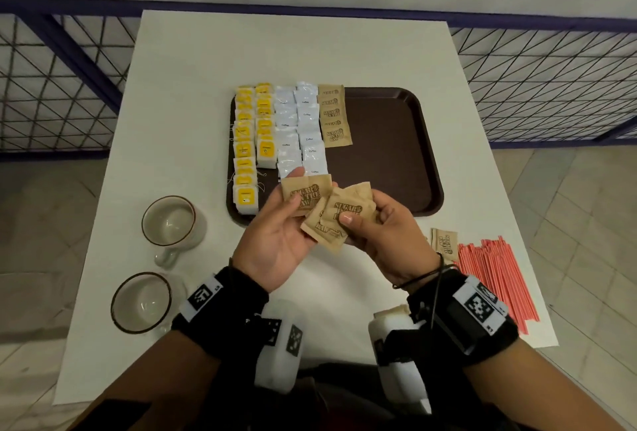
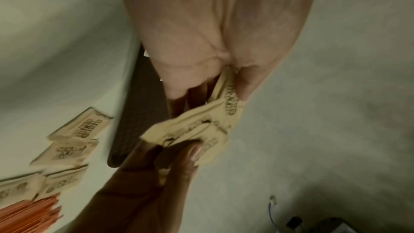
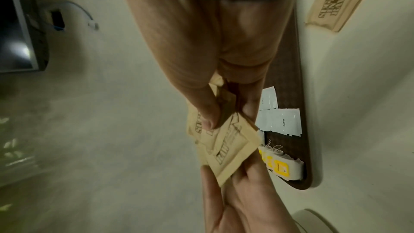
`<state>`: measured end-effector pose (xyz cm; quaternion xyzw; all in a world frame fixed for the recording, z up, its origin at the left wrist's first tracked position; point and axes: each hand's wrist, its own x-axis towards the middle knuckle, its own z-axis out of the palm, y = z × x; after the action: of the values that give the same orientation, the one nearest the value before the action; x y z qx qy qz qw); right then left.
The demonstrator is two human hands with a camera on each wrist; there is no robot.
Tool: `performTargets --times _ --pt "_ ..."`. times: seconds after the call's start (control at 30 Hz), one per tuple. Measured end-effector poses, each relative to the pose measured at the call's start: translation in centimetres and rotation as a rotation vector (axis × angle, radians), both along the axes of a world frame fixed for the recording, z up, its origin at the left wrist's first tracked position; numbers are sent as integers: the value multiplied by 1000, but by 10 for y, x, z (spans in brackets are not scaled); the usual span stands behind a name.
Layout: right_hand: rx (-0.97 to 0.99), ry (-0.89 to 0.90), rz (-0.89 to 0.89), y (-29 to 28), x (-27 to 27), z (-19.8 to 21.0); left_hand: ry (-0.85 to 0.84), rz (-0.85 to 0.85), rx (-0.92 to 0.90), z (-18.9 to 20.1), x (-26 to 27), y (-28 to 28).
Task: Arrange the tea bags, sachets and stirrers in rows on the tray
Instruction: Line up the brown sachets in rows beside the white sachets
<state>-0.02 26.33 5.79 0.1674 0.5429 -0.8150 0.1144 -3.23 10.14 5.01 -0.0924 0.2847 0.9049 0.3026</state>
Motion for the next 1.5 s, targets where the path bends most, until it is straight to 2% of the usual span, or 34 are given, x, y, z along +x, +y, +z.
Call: performTargets --times 0.07,0.37,0.47,0.53,0.63,0.7,0.83,0.9,1.07,1.23,1.5 --pt "-34 -5 -2 4 0 1 24 -21 -48 2 -2 -5" --pt "31 48 -57 12 -2 6 48 -13 -320 -1 -3 -5" --pt "118 80 -25 6 -3 4 -7 -31 -268 -2 2 0" --pt "248 120 -30 1 -5 3 -50 -47 -189 0 3 2" --pt "448 202 -7 -6 -9 4 -29 -80 -161 -3 6 4" --pt "494 234 12 -8 -10 4 -3 -94 -167 -7 7 4" --pt "372 157 -177 5 -14 3 19 -32 -146 -10 7 -1" --pt "301 76 -192 16 -14 5 37 21 -156 -11 6 -3" --pt "182 -31 163 2 0 8 49 137 -173 -12 3 6" --pt "193 -5 -25 -16 1 -3 77 146 -189 -10 1 17" --pt "185 61 -101 8 -5 0 89 194 -225 -6 -7 12"
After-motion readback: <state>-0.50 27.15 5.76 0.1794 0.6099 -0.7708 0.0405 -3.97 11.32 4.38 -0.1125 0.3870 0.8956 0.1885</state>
